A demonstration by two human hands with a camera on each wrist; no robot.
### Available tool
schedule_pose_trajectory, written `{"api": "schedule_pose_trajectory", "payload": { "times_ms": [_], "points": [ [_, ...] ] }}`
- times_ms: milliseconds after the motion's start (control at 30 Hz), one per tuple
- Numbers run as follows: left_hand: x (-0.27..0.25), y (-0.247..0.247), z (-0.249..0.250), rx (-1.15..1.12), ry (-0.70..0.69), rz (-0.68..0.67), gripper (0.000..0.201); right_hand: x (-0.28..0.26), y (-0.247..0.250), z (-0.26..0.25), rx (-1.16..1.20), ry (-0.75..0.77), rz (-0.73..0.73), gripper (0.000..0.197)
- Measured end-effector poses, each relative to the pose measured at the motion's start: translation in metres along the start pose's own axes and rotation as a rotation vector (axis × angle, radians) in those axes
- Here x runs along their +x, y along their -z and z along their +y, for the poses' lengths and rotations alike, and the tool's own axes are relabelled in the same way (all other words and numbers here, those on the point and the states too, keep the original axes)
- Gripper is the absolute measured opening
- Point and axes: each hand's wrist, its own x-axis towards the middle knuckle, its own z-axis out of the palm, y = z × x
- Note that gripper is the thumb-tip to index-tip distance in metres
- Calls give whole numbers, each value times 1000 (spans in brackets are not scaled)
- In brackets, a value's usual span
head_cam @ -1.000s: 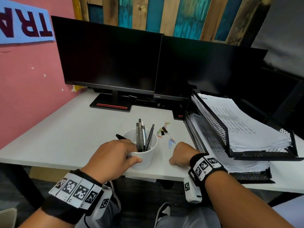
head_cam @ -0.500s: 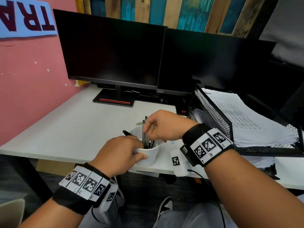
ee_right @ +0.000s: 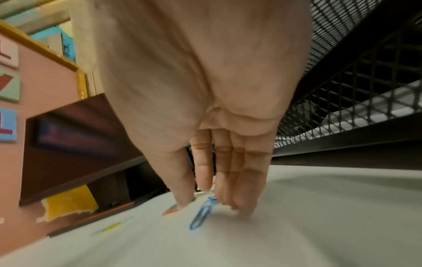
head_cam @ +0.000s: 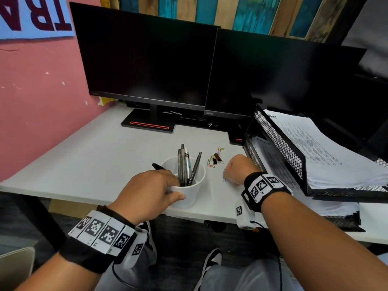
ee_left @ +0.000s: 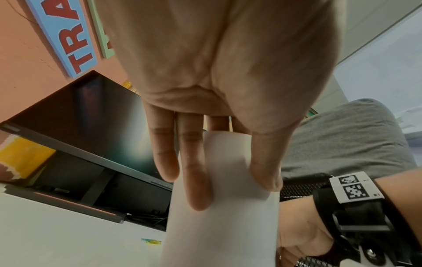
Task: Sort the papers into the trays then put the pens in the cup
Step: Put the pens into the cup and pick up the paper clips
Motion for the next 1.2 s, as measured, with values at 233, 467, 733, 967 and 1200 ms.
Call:
{"api": "schedule_pose_trajectory", "payload": {
  "times_ms": [233, 467, 733, 967, 1200],
  "points": [
    [-2, 0, -7, 9, 14, 27, 27, 8, -6, -14, -118, 6, -26, 21],
    [-3, -3, -11, -37, 24, 25, 24, 5, -8, -7, -39, -26, -91, 41],
    [-1, -7, -11, -32, 23, 6, 22, 19, 2, 15, 245, -68, 2, 20],
    [0, -6, -13, -19, 35, 5, 28, 34, 4, 25, 181, -140, 83, 31],
    [0, -7, -13, -5, 35, 8, 25, 42, -11, 21, 48, -110, 50, 34]
  ]
}}
